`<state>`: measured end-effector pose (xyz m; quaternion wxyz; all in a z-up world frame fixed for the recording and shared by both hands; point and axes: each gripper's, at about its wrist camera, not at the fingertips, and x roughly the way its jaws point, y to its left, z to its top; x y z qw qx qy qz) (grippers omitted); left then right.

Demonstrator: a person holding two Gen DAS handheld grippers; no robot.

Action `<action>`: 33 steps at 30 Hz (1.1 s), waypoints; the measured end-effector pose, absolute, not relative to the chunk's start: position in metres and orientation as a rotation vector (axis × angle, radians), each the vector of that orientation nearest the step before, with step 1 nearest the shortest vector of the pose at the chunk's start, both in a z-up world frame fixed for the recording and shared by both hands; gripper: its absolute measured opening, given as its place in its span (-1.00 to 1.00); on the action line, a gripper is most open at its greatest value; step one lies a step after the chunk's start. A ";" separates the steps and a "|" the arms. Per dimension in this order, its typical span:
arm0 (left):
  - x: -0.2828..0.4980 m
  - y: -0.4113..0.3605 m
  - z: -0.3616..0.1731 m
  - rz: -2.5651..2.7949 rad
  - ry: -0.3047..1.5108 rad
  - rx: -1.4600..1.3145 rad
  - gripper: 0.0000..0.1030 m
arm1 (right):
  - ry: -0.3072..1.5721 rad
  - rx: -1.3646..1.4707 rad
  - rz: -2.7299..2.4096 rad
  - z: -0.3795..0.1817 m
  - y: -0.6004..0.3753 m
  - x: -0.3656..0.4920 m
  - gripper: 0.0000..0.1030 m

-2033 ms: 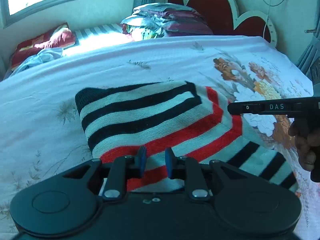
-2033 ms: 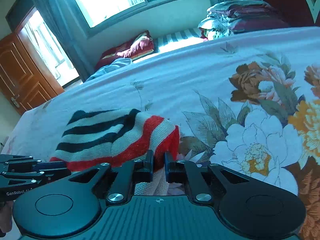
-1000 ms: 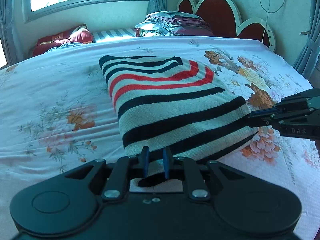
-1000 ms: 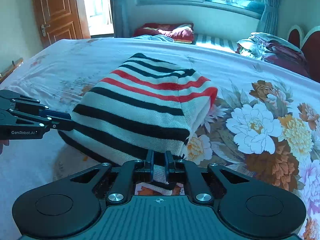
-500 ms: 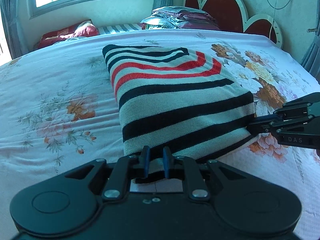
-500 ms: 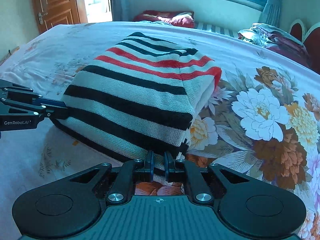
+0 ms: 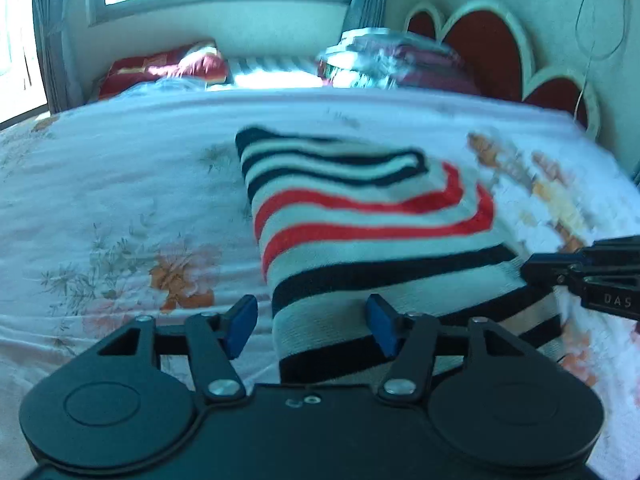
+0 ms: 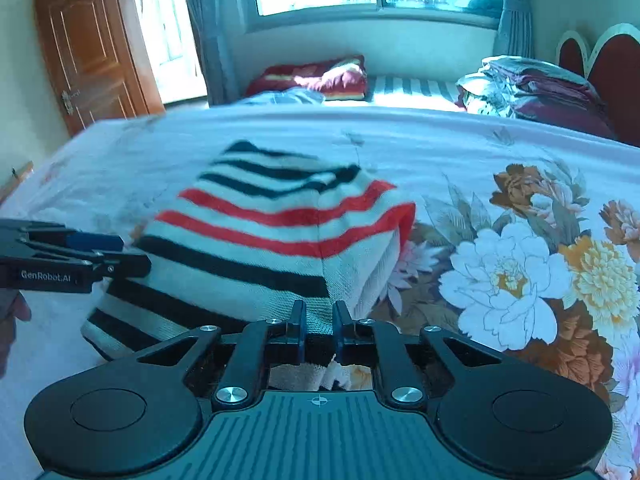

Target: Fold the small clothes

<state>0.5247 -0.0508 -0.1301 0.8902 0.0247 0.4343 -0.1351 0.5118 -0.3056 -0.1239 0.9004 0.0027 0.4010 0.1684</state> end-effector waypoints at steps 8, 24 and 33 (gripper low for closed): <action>0.519 -0.045 -0.116 -0.279 0.839 0.029 0.67 | 0.811 0.240 0.362 -0.117 -0.347 0.510 0.25; 0.543 -0.007 -0.107 -0.305 0.812 -0.293 -1.00 | 0.921 0.745 0.520 -0.166 -0.404 0.554 0.28; 0.558 0.005 -0.124 -0.222 0.867 -0.378 0.98 | 0.935 0.756 0.535 -0.170 -0.413 0.558 0.49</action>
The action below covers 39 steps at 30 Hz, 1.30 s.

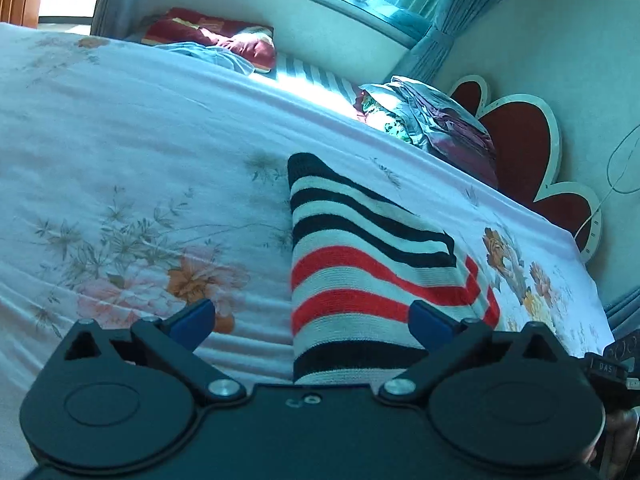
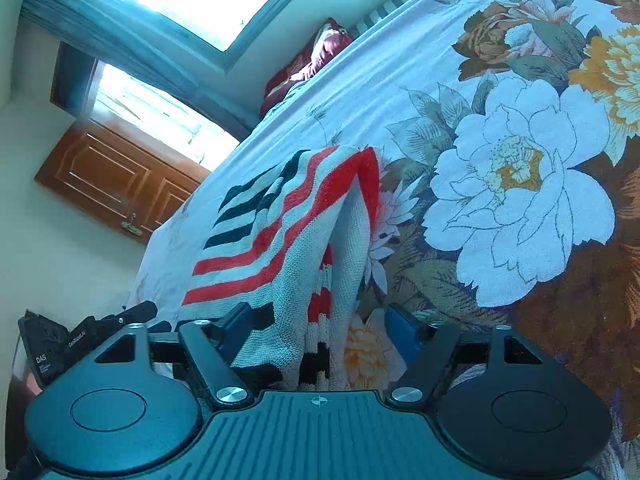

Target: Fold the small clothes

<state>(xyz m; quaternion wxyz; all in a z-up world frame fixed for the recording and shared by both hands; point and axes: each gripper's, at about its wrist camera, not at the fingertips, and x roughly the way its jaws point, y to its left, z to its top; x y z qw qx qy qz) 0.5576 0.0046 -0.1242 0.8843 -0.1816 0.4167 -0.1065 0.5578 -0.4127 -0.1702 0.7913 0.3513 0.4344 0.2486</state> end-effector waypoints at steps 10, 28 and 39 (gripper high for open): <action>0.599 -0.022 -0.168 -0.382 1.070 -0.355 0.71 | 1.006 0.763 0.595 -0.184 -0.399 0.576 0.48; 0.575 -0.080 -0.129 -0.372 0.927 0.052 -0.09 | 0.869 0.210 0.468 -0.124 -0.310 0.552 -0.36; 0.542 0.051 -0.088 -0.339 0.853 0.047 -0.11 | 0.809 0.135 0.530 -0.078 -0.174 0.533 -0.36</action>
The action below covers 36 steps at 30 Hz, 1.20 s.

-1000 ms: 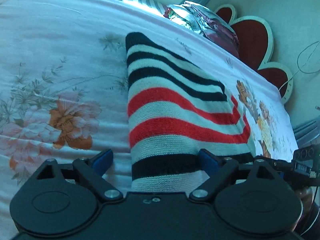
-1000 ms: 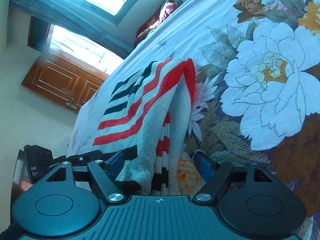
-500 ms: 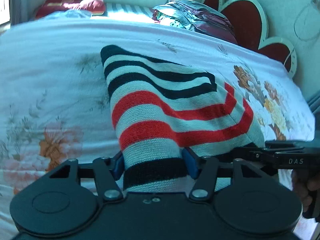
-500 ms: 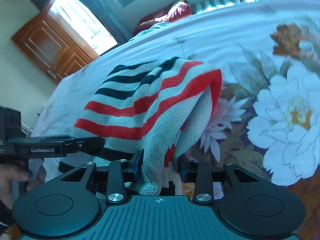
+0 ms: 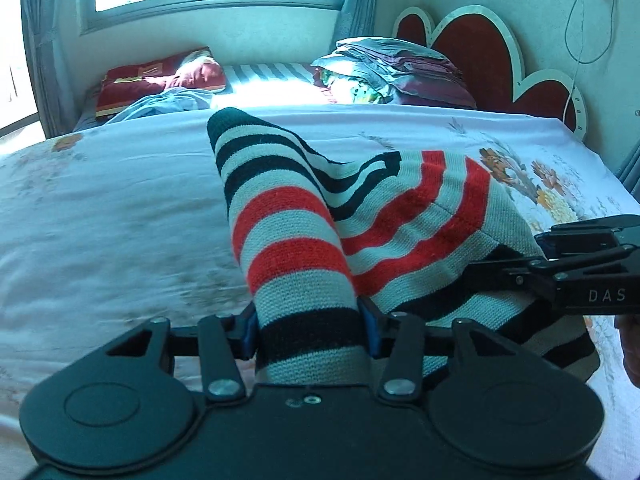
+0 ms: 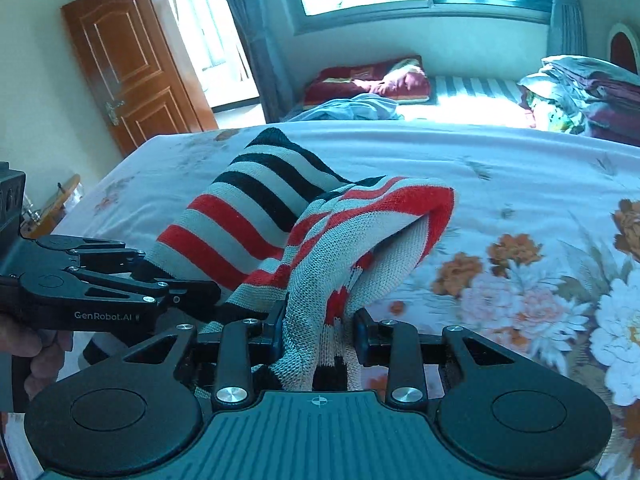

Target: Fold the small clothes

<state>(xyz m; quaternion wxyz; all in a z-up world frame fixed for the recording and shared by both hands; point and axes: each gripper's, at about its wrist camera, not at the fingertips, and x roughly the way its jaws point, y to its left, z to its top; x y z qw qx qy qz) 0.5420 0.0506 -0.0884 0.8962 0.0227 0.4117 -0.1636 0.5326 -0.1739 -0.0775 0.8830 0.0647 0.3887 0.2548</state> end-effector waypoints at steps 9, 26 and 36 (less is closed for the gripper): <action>0.543 0.164 -0.117 -0.255 0.898 0.010 0.37 | 0.914 0.204 0.548 -0.129 -0.071 0.551 -0.36; 0.536 0.172 -0.088 -0.379 0.763 0.077 -0.33 | 0.733 0.006 0.445 -0.083 -0.062 0.537 -0.45; 0.551 0.154 -0.124 -0.414 0.845 0.111 -0.56 | 0.905 -0.196 0.342 -0.139 -0.036 0.555 -0.80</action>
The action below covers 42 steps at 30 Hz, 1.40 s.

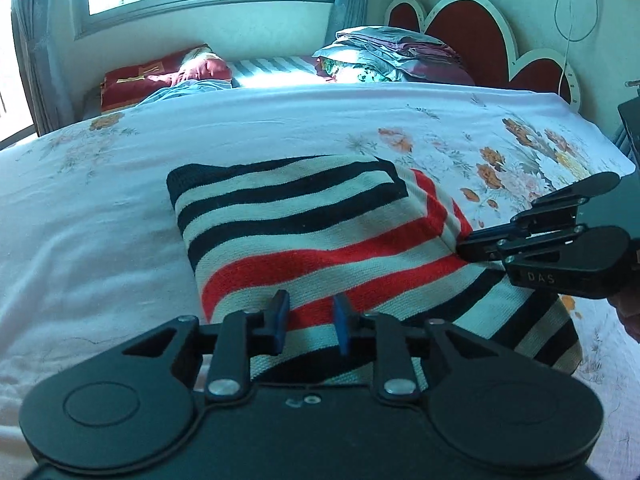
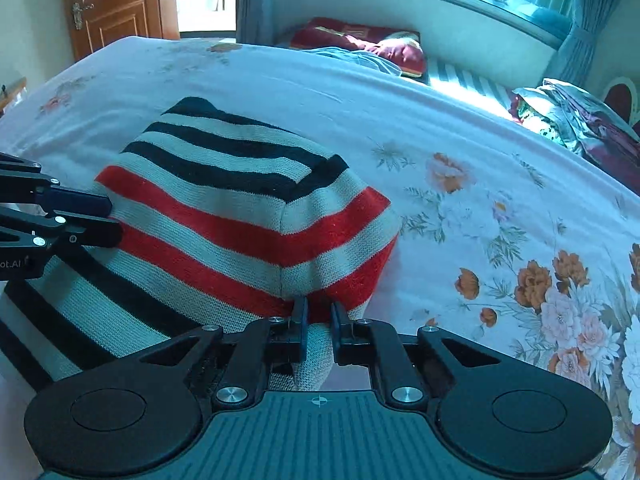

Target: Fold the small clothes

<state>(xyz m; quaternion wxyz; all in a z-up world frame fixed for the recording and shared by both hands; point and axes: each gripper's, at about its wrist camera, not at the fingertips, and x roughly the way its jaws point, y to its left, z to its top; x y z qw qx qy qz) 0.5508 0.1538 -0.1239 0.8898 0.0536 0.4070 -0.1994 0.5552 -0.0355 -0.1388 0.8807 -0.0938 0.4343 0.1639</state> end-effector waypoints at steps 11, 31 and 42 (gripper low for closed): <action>0.528 0.164 -0.097 -0.429 0.789 0.075 -0.57 | 0.835 -0.154 0.343 -0.104 -0.040 0.529 -0.79; 0.469 0.155 -0.108 -0.298 0.777 0.147 -0.55 | 0.821 -0.163 0.358 -0.106 -0.044 0.461 -0.79; 0.395 0.145 -0.101 -0.194 0.775 0.128 0.05 | 0.804 -0.058 0.322 -0.088 -0.080 0.396 -0.78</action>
